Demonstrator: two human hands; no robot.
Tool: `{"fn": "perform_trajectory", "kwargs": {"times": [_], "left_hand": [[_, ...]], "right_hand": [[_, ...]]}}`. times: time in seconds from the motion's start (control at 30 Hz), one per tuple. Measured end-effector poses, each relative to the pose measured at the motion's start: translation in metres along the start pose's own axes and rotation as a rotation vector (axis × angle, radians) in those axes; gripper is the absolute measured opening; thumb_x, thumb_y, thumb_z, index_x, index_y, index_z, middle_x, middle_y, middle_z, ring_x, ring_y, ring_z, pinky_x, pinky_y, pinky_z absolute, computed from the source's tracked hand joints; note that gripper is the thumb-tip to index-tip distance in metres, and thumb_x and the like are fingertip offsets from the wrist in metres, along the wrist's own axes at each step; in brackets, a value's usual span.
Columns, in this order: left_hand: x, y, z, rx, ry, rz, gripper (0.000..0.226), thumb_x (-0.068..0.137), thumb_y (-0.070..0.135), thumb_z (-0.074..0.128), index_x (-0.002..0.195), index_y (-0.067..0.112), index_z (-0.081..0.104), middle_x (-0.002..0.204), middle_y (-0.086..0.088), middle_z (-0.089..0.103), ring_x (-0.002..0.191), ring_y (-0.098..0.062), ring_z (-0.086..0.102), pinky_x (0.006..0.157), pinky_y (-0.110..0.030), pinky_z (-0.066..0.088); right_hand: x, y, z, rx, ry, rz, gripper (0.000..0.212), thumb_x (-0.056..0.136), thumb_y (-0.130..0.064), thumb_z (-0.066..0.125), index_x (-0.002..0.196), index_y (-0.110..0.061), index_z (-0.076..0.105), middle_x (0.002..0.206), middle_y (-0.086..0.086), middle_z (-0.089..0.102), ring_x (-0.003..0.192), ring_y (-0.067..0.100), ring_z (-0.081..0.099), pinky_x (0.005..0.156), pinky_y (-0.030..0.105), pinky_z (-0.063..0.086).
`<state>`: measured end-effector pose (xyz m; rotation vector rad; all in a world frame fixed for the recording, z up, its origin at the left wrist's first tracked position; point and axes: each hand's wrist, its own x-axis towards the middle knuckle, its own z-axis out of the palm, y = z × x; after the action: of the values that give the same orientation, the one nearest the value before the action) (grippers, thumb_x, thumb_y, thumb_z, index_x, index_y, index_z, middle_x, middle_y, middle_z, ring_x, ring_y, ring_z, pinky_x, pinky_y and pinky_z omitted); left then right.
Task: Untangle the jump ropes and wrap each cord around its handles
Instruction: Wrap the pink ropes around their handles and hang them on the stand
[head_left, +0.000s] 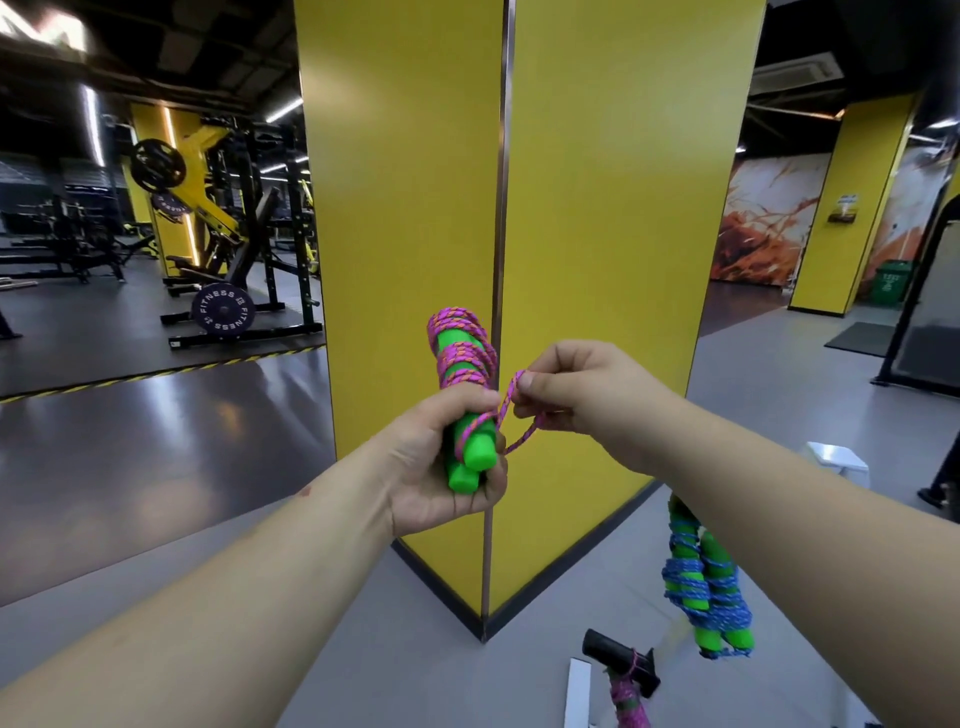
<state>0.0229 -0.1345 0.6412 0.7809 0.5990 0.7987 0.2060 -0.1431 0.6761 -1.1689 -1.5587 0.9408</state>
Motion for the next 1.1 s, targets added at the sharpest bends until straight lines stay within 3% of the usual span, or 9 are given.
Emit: {"fn": "perform_trajectory", "kwargs": {"times": [0.2,0.27,0.33,0.43,0.6,0.7,0.8,0.97,1.1], "left_hand": [[0.011,-0.013,-0.012,-0.055,-0.063,-0.055,0.041,0.072,0.013,0.069,0.113,0.012,0.065,0.084,-0.009,0.055,0.073,-0.022,0.054,0.061,-0.028,0.050],[0.014,-0.016,-0.011,-0.017,-0.132,-0.111,0.049,0.071,0.014,0.069,0.119,0.009,0.063,0.088,-0.009,0.057,0.079,-0.025,0.056,0.065,-0.031,0.052],[0.013,-0.015,-0.011,-0.003,-0.198,-0.167,0.040,0.077,0.016,0.065,0.113,0.001,0.061,0.094,-0.012,0.060,0.084,-0.028,0.059,0.069,-0.036,0.054],[0.010,-0.011,-0.014,-0.007,-0.242,-0.181,0.036,0.083,0.020,0.062,0.110,-0.003,0.064,0.106,-0.017,0.064,0.090,-0.031,0.064,0.073,-0.039,0.055],[0.011,-0.014,-0.011,-0.038,-0.277,-0.144,0.056,0.077,0.030,0.082,0.121,0.006,0.058,0.103,-0.016,0.060,0.079,-0.026,0.057,0.065,-0.032,0.048],[0.008,-0.015,-0.010,-0.033,-0.274,-0.109,0.071,0.062,0.012,0.090,0.121,0.007,0.053,0.097,-0.016,0.057,0.077,-0.025,0.058,0.060,-0.029,0.049],[0.004,-0.013,-0.016,-0.123,-0.288,-0.160,0.069,0.067,0.006,0.082,0.128,0.003,0.049,0.100,-0.019,0.057,0.079,-0.029,0.061,0.058,-0.031,0.053],[0.006,-0.017,-0.015,-0.132,-0.273,-0.163,0.059,0.094,0.042,0.066,0.133,0.000,0.053,0.102,-0.017,0.056,0.076,-0.026,0.058,0.056,-0.028,0.052],[0.013,-0.018,-0.005,-0.067,-0.141,-0.114,0.080,0.096,0.069,0.042,0.138,0.001,0.053,0.093,-0.018,0.060,0.069,-0.023,0.062,0.048,-0.023,0.052]], "right_hand": [[0.001,0.022,-0.008,0.258,-0.048,0.209,0.011,0.094,-0.007,0.063,0.085,-0.011,0.059,0.058,0.004,0.054,0.063,0.021,0.064,0.073,0.039,0.056],[0.003,0.025,-0.004,0.384,-0.027,0.235,0.013,0.095,-0.003,0.059,0.083,-0.010,0.057,0.056,0.003,0.042,0.050,0.016,0.057,0.070,0.038,0.054],[0.006,0.028,-0.001,0.435,0.006,0.227,0.017,0.096,-0.003,0.058,0.081,-0.011,0.055,0.055,0.001,0.037,0.043,0.012,0.043,0.060,0.032,0.050],[0.007,0.031,0.001,0.376,0.026,0.178,0.019,0.098,-0.008,0.059,0.083,-0.016,0.051,0.051,-0.005,0.041,0.042,0.009,0.030,0.046,0.023,0.037],[0.008,0.034,0.004,0.179,0.077,0.035,0.014,0.098,-0.017,0.063,0.087,-0.016,0.054,0.058,-0.002,0.038,0.046,0.013,0.029,0.043,0.026,0.029],[0.006,0.031,0.003,0.160,0.109,-0.033,0.013,0.097,-0.016,0.065,0.088,-0.014,0.056,0.052,-0.006,0.039,0.046,0.013,0.031,0.044,0.027,0.030],[0.001,0.027,0.000,0.135,0.127,-0.082,0.010,0.096,-0.014,0.066,0.089,-0.011,0.059,0.050,-0.009,0.042,0.044,0.012,0.036,0.045,0.028,0.036],[0.000,0.036,0.000,0.135,0.180,-0.073,0.006,0.095,-0.012,0.066,0.092,-0.009,0.062,0.054,-0.005,0.045,0.043,0.007,0.040,0.045,0.028,0.039],[0.003,0.042,-0.003,0.117,0.208,-0.070,0.006,0.097,-0.013,0.064,0.097,-0.008,0.060,0.053,-0.007,0.047,0.043,0.008,0.044,0.049,0.029,0.040]]}}
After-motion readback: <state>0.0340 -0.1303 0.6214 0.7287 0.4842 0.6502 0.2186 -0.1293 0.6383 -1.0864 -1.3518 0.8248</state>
